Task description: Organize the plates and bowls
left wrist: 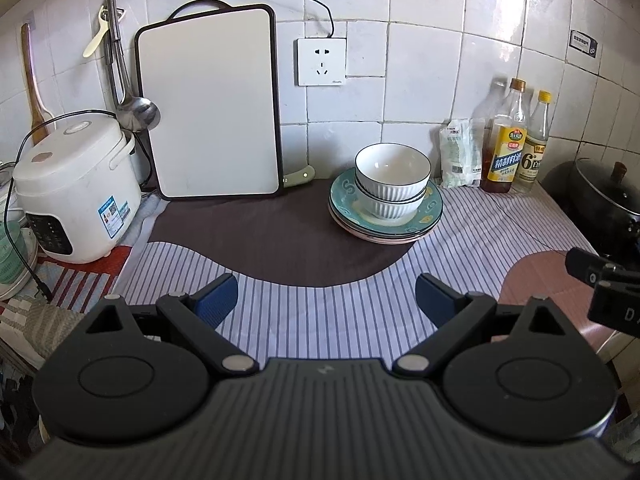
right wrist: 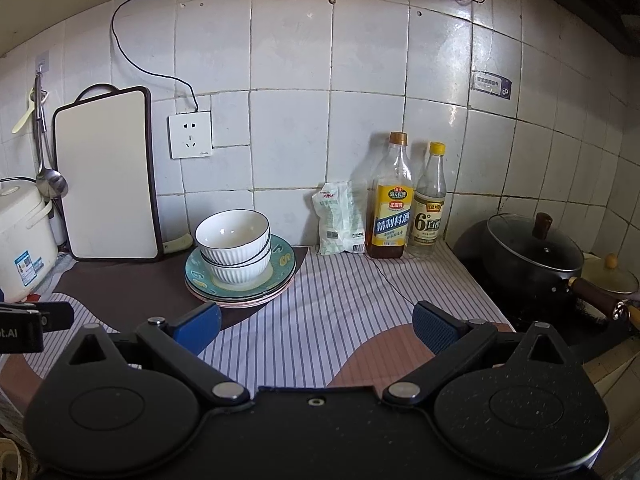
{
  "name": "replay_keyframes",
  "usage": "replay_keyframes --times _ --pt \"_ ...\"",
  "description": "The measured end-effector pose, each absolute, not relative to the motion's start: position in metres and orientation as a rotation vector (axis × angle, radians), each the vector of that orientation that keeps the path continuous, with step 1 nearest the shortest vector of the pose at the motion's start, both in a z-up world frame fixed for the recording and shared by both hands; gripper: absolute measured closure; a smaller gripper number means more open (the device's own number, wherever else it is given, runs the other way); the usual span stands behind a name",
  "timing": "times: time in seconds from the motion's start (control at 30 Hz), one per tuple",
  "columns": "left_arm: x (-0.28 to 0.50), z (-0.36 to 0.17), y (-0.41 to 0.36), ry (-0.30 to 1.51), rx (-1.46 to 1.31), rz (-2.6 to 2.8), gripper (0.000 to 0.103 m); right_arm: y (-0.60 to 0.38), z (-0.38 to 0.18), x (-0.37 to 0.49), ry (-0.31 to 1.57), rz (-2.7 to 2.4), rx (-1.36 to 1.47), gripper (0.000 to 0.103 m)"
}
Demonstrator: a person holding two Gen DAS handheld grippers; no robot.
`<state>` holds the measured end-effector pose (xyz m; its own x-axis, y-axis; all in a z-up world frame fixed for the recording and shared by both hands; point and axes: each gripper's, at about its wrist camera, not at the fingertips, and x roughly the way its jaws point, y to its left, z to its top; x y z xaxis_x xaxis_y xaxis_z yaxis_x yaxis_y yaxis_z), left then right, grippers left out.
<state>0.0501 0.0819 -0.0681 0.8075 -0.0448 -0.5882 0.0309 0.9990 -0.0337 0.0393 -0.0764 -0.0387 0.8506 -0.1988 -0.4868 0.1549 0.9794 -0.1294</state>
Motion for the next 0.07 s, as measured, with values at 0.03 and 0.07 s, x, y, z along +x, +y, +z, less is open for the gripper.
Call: replay_keyframes --times 0.03,0.07 --pt "0.0502 -0.0681 0.082 0.631 -0.024 -0.041 0.007 -0.0768 -0.039 0.0386 0.522 -0.186 -0.086 0.0" --pt "0.0499 -0.068 0.0819 0.631 -0.028 -0.039 0.007 -0.0769 -0.0394 0.0379 0.523 -0.186 -0.087 0.0"
